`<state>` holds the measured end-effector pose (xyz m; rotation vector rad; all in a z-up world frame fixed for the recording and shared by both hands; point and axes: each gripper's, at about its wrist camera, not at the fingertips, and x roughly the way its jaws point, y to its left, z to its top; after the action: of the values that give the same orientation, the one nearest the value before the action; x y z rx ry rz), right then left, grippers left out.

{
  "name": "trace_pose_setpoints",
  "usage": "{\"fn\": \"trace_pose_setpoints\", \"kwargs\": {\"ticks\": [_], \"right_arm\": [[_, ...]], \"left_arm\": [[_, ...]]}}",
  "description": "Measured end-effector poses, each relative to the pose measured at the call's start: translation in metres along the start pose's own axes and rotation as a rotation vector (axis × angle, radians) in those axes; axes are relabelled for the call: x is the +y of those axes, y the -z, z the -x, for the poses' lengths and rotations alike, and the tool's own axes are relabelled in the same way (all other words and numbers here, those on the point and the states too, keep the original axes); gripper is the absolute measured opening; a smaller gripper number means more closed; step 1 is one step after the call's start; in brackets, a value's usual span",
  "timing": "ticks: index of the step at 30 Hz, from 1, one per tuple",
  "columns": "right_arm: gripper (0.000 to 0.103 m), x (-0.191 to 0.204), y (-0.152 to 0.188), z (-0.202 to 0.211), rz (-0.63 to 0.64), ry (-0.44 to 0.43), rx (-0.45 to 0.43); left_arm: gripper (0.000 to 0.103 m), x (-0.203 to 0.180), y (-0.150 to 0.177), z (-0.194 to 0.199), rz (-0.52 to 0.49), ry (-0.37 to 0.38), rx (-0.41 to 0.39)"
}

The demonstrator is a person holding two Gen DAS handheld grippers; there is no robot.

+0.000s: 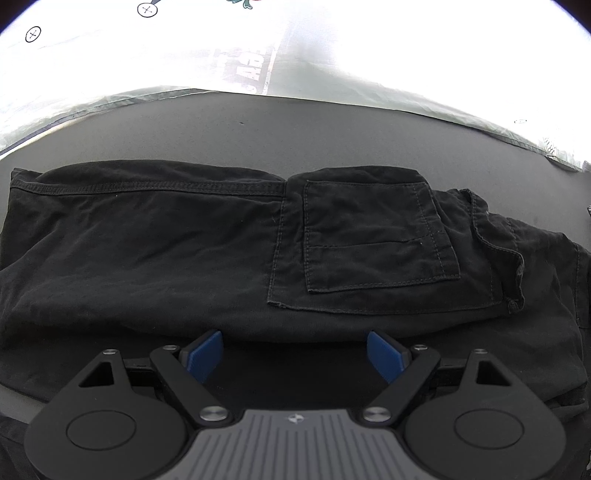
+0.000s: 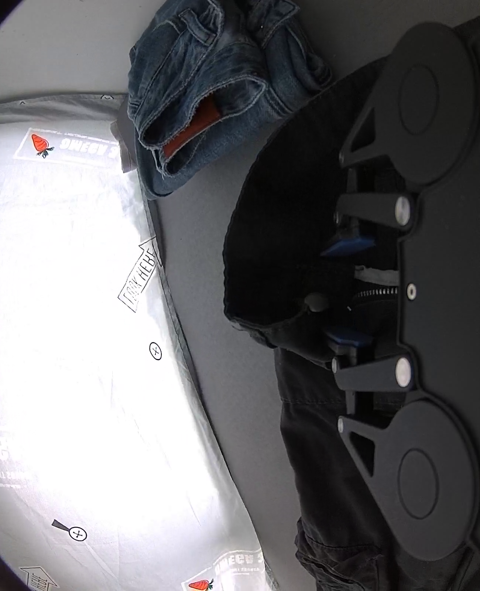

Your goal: Fold clothes

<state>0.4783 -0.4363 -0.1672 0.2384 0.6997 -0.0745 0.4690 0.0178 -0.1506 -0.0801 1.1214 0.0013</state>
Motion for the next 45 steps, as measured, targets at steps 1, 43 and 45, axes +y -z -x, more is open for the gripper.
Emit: {"fn": "trace_pose_setpoints", "kwargs": {"ticks": [1,43,45], "right_arm": [[0.043,0.001,0.002,-0.003,-0.014,-0.001,0.002],[0.061,-0.044,0.093,0.155,-0.331,0.601,0.027],[0.065,-0.047,0.109,0.169,-0.376,0.59,0.05]], "left_arm": [[0.086,-0.002,0.001,-0.001,-0.01,-0.001,0.003],[0.087,0.097,0.083,0.073,0.169,-0.076,-0.053],[0.087,0.113,0.106,0.082,0.217,-0.09,-0.049]]}}
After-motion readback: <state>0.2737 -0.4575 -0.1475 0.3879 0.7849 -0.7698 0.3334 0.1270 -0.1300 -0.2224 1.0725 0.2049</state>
